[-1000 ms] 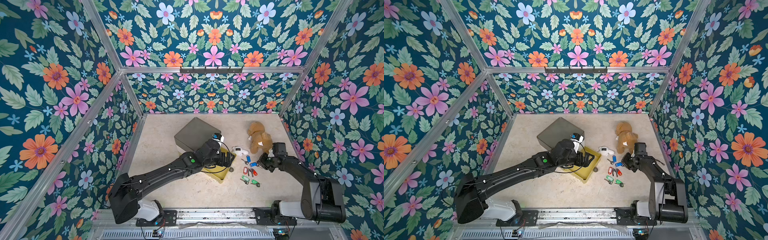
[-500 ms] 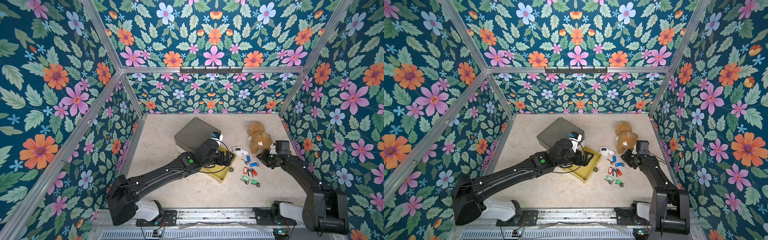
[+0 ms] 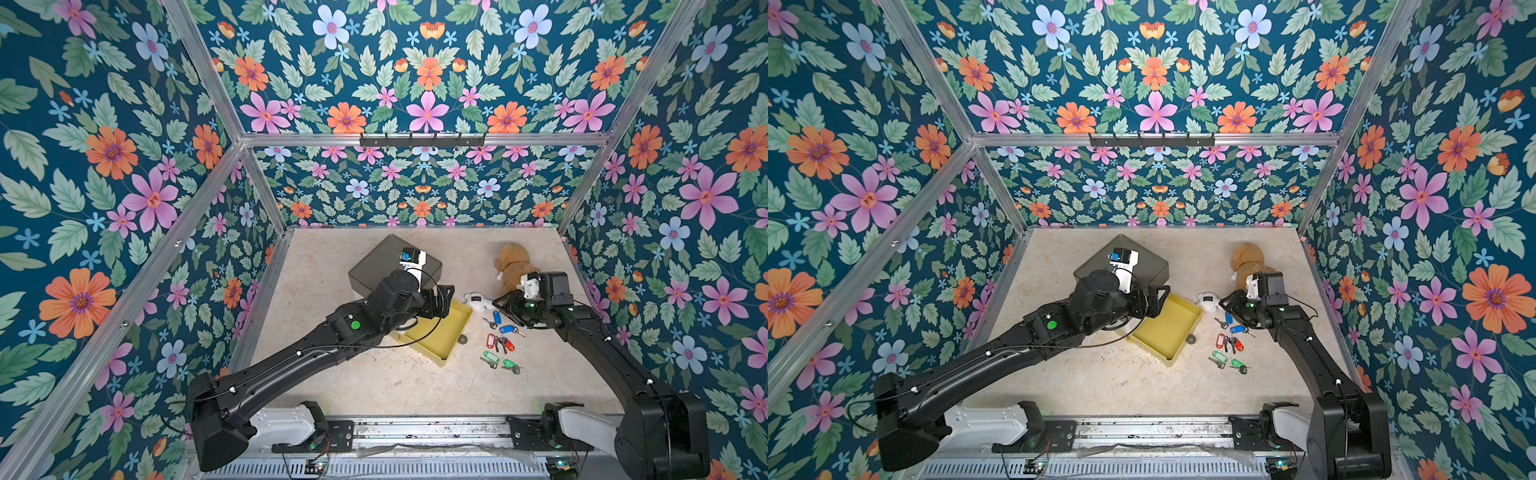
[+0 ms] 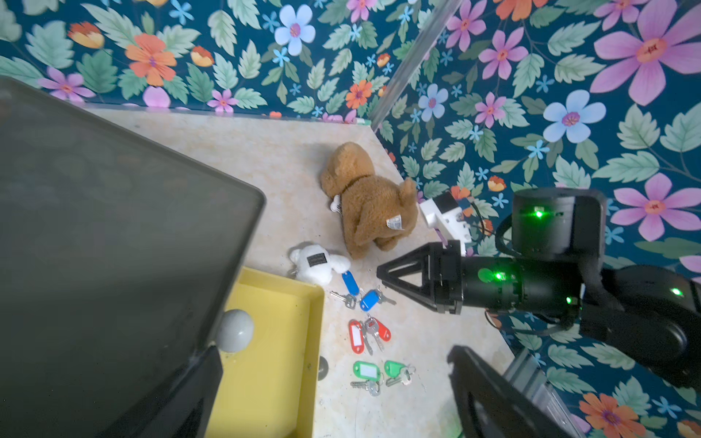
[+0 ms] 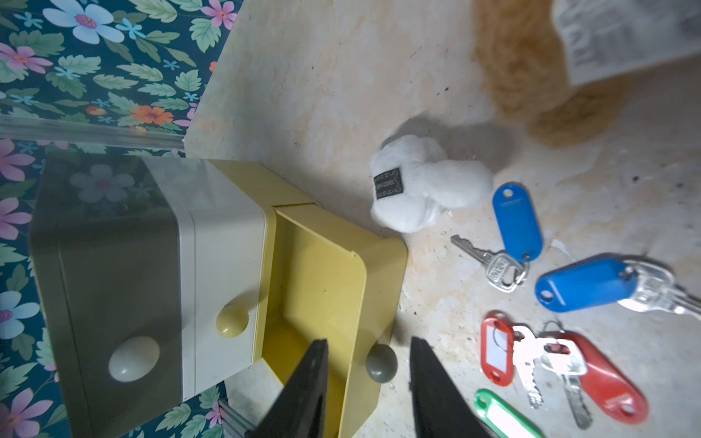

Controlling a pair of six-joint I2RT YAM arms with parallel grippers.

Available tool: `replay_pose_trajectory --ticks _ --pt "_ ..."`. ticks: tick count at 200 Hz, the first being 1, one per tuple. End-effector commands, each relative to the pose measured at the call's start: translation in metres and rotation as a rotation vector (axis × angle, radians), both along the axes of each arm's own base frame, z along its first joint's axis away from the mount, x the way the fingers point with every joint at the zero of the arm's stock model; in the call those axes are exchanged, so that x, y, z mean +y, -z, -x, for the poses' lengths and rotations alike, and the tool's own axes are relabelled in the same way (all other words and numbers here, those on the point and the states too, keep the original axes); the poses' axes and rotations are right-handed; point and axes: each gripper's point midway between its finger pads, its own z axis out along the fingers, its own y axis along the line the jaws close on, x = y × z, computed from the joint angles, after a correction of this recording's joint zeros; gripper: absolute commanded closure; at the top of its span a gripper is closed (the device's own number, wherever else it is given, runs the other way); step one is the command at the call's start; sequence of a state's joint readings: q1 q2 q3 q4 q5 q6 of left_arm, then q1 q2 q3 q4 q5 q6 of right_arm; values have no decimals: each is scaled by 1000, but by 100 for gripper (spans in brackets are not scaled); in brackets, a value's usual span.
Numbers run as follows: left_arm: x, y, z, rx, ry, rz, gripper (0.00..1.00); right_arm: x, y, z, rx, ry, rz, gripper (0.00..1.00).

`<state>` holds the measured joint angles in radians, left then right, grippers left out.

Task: Take the keys out of the drawer
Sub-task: Close the drawer in the storage box.

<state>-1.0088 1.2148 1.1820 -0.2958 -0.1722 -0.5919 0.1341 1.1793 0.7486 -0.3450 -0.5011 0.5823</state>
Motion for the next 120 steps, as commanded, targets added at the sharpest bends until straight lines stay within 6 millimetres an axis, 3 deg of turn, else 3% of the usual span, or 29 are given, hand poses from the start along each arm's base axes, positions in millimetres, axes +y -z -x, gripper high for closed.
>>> replay_pose_trajectory --ticks 1,49,120 --pt "32 3 -12 -9 -119 -90 1 9 2 8 26 -22 -29 59" --pt "65 17 -25 58 -241 -119 1 26 24 27 84 -66 -35 58" --pt "79 43 -29 137 -264 -125 1 49 51 41 145 -100 -81 58"
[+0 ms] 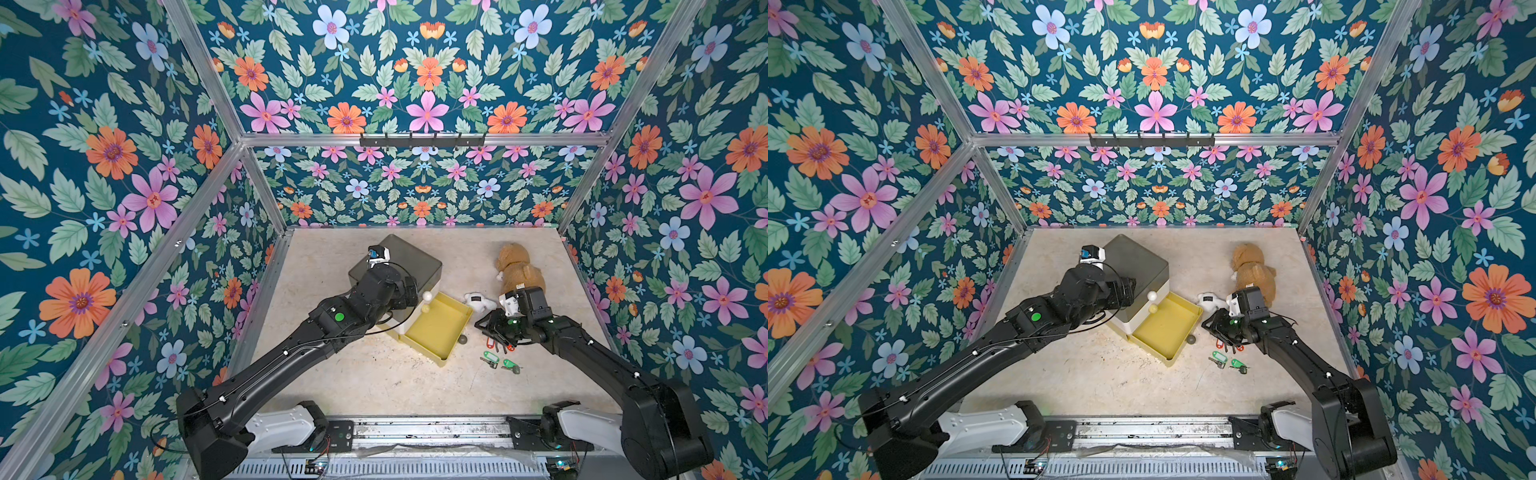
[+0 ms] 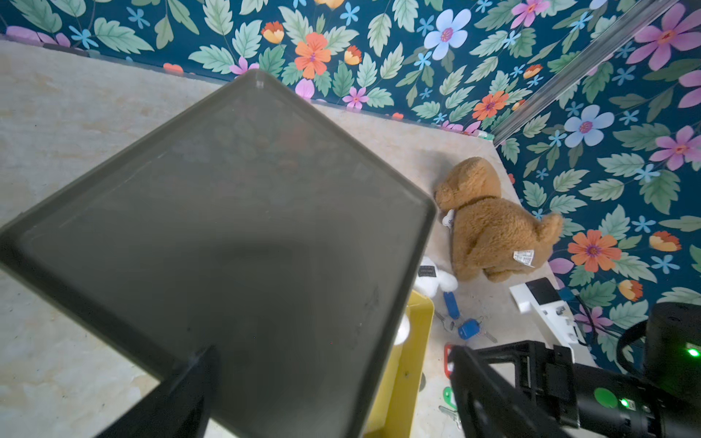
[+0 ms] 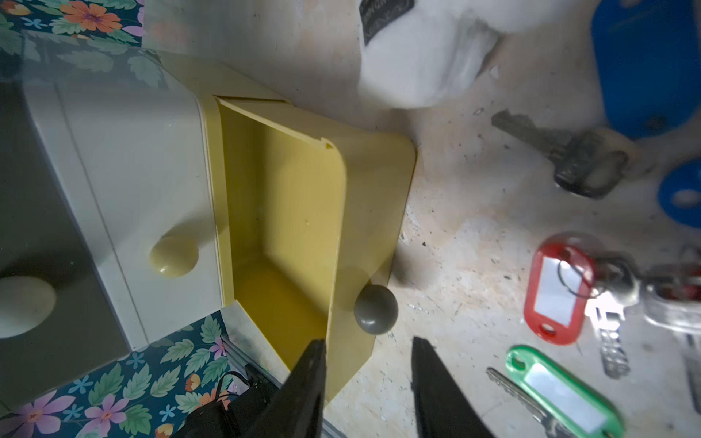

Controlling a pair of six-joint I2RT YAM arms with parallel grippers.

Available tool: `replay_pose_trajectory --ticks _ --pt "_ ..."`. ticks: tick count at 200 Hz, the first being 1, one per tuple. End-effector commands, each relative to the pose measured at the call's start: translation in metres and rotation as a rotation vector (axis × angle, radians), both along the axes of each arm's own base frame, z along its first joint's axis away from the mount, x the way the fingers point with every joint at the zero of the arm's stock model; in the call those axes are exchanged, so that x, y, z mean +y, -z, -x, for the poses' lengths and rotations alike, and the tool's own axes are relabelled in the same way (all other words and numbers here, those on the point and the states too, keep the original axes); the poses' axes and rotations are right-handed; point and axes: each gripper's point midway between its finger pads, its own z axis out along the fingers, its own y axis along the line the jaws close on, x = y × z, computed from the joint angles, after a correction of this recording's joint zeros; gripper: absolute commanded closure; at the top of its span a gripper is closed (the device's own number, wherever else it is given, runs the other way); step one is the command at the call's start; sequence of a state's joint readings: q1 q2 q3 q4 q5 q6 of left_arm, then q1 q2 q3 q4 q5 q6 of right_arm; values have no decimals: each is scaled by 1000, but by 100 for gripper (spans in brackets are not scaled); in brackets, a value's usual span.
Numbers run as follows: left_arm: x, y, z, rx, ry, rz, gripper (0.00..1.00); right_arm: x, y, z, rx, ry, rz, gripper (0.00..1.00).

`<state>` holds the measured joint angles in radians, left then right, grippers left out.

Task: Take the keys out of the drawer
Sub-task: Close the drawer in the storage box.

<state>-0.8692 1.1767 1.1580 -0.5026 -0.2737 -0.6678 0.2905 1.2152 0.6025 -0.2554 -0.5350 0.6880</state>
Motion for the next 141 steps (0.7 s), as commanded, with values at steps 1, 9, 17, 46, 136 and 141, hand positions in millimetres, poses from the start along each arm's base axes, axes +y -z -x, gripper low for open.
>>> replay_pose_trajectory --ticks 1,9,17,46,136,141 --pt "2 6 1 25 -2 8 1 6 0 -4 -12 5 -31 58" --pt "3 8 1 31 -2 7 1 8 3 -3 -5 3 -35 58" --pt "3 11 1 38 -1 8 1 8 6 -1 3 2 -38 58" --pt "3 18 2 54 1 14 1 9 14 1 18 5 -41 58" --pt "0 26 2 75 7 26 1 22 31 10 55 -16 -67 58" --pt "0 26 2 76 8 28 1 23 31 10 55 -18 -69 58"
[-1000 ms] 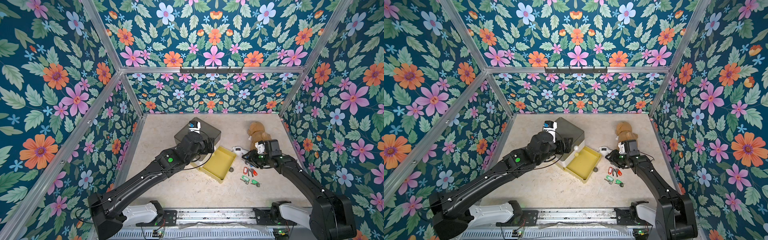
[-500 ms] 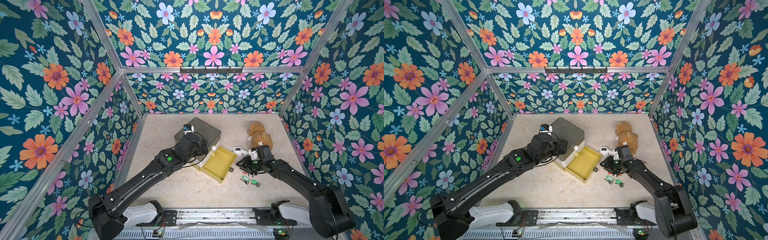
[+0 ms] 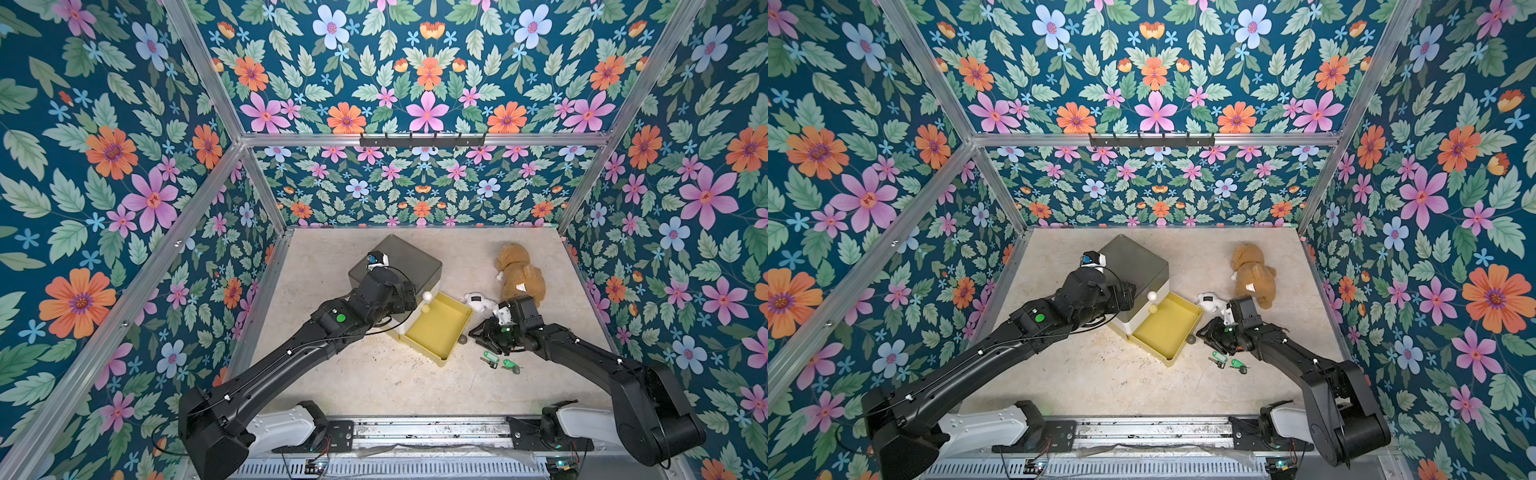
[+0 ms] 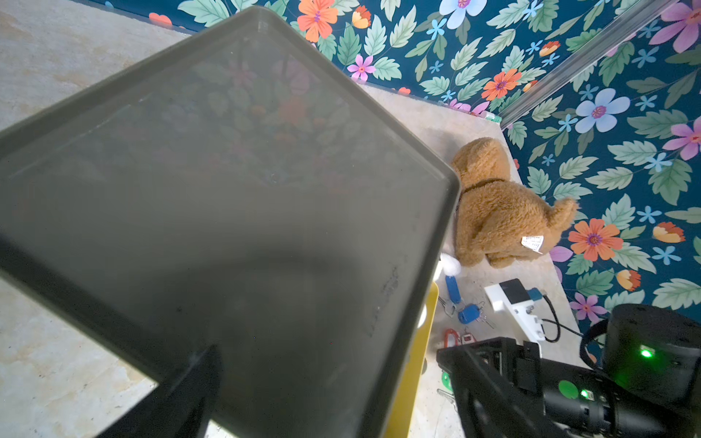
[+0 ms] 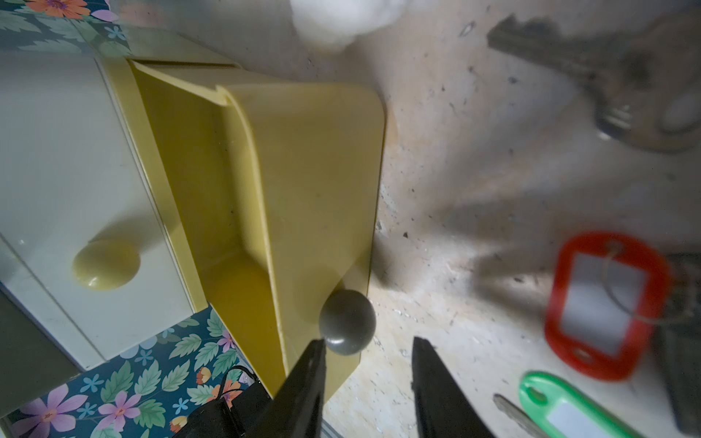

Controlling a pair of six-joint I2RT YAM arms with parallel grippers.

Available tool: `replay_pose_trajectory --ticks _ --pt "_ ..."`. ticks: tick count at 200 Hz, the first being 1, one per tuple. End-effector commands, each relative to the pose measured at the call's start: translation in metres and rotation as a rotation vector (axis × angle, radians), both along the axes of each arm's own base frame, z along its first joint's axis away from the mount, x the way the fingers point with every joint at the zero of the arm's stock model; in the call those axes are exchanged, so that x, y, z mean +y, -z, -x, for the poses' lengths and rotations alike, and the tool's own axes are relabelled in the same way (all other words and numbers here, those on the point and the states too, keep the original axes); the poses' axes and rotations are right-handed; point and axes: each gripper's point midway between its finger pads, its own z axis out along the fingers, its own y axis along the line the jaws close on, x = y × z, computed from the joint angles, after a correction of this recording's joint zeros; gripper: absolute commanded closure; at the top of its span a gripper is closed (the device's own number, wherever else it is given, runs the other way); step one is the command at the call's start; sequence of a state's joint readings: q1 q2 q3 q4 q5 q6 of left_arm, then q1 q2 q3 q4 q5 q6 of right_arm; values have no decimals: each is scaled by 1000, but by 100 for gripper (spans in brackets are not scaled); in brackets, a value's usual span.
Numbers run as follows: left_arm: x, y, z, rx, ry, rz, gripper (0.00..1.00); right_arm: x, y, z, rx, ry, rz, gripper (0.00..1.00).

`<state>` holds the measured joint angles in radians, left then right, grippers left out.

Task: Take the keys out of the drawer
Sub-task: Close the drawer in the storage box.

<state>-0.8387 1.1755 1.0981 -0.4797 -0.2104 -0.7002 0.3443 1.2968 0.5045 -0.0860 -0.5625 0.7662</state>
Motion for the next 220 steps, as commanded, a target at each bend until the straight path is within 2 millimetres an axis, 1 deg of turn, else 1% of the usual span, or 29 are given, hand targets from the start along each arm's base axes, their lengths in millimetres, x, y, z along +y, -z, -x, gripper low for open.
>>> replay_pose_trajectory --ticks 1,60,125,172,220 --pt "-1 2 1 12 6 7 1 7 -2 -3 -11 -3 -27 58" --pt "-2 4 2 17 9 10 1 15 2 -7 -3 -15 -33 58" --pt "-2 7 3 23 9 15 1 25 -4 -16 -24 -26 -38 58" --pt "-1 6 5 24 7 23 1 30 -3 -20 -22 -36 -36 58" --pt "0 5 6 21 9 27 1 36 -5 -29 -30 -47 -34 58"
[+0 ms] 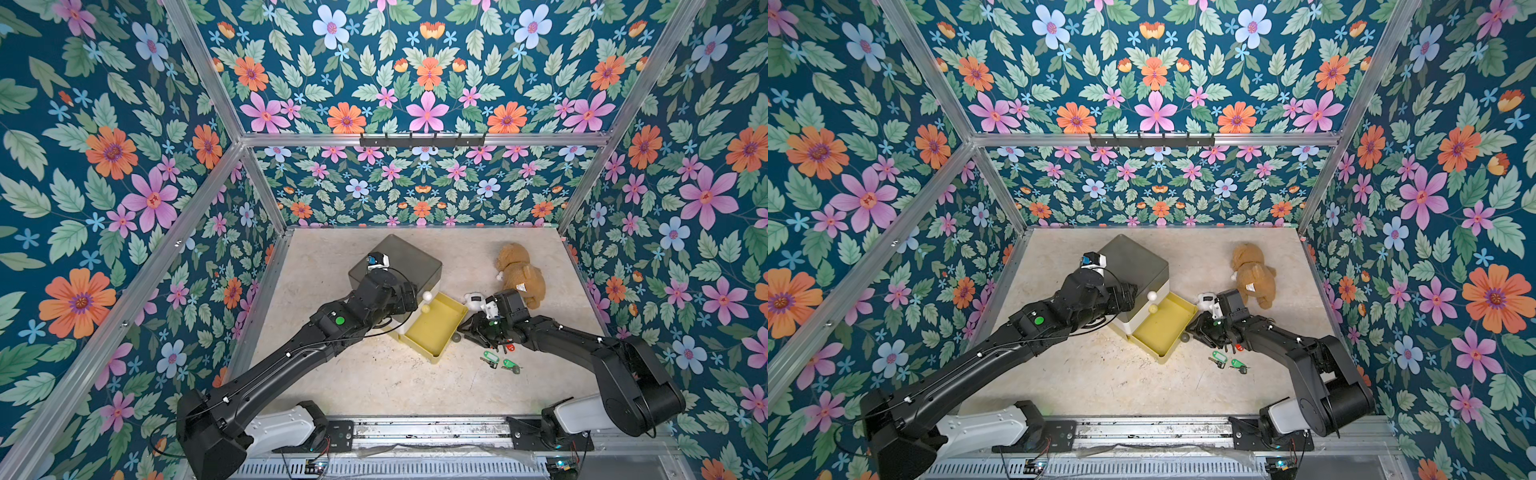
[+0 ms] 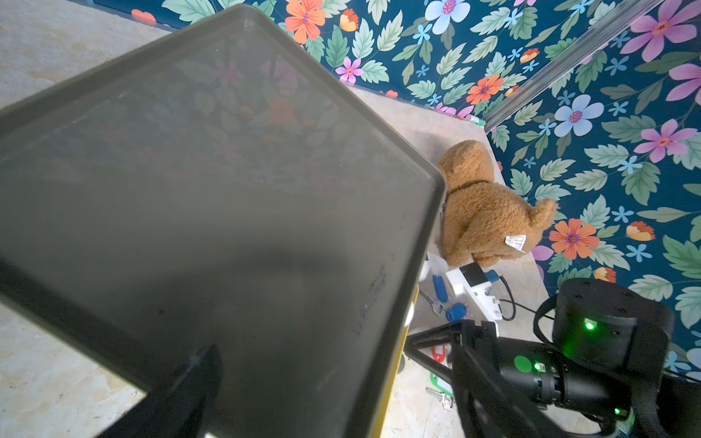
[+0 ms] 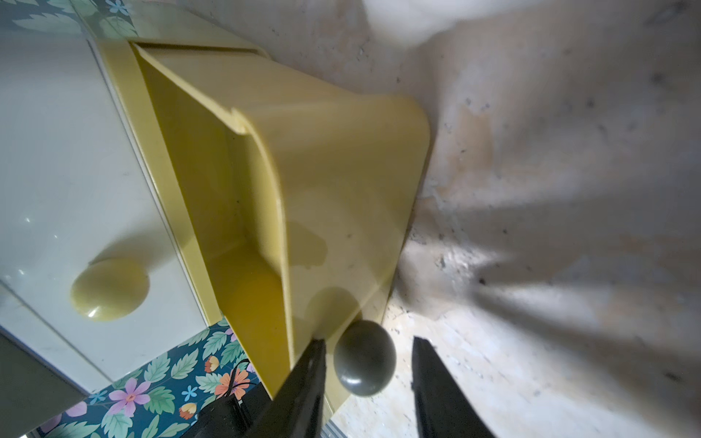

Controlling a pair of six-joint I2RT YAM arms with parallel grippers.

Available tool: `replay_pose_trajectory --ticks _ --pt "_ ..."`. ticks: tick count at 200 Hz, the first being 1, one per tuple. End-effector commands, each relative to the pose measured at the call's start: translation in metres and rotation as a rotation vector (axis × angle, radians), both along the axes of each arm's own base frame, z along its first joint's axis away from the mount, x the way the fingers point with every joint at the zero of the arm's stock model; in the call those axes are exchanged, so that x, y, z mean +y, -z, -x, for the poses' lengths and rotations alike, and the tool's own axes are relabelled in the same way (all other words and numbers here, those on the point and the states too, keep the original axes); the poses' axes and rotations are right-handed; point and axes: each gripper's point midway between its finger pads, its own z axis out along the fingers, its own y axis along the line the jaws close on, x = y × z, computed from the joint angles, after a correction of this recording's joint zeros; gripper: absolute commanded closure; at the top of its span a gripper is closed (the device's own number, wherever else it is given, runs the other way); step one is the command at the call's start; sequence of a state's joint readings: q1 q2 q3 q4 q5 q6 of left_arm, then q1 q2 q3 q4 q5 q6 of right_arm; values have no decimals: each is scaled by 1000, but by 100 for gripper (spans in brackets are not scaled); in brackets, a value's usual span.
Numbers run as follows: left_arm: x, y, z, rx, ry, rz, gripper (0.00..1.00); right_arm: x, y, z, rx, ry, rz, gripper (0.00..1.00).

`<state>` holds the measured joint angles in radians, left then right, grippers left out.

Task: Take the keys out of the drawer
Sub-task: Close the drawer in the storage box.

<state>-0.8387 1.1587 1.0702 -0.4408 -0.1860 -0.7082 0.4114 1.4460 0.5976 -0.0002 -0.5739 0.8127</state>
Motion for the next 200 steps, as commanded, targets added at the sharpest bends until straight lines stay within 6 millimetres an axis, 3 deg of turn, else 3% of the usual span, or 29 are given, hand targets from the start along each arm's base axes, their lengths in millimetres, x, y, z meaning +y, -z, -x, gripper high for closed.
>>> replay_pose_trajectory --ticks 1,192,200 --pt "4 5 4 26 -6 -9 1 4 -5 -10 -38 -4 -3 58" --pt "19 -14 11 -23 -20 1 1 34 3 -38 -36 -51 -16 58" --pt "20 -14 11 -25 -21 5 1 34 14 -37 -6 -52 -4 58"
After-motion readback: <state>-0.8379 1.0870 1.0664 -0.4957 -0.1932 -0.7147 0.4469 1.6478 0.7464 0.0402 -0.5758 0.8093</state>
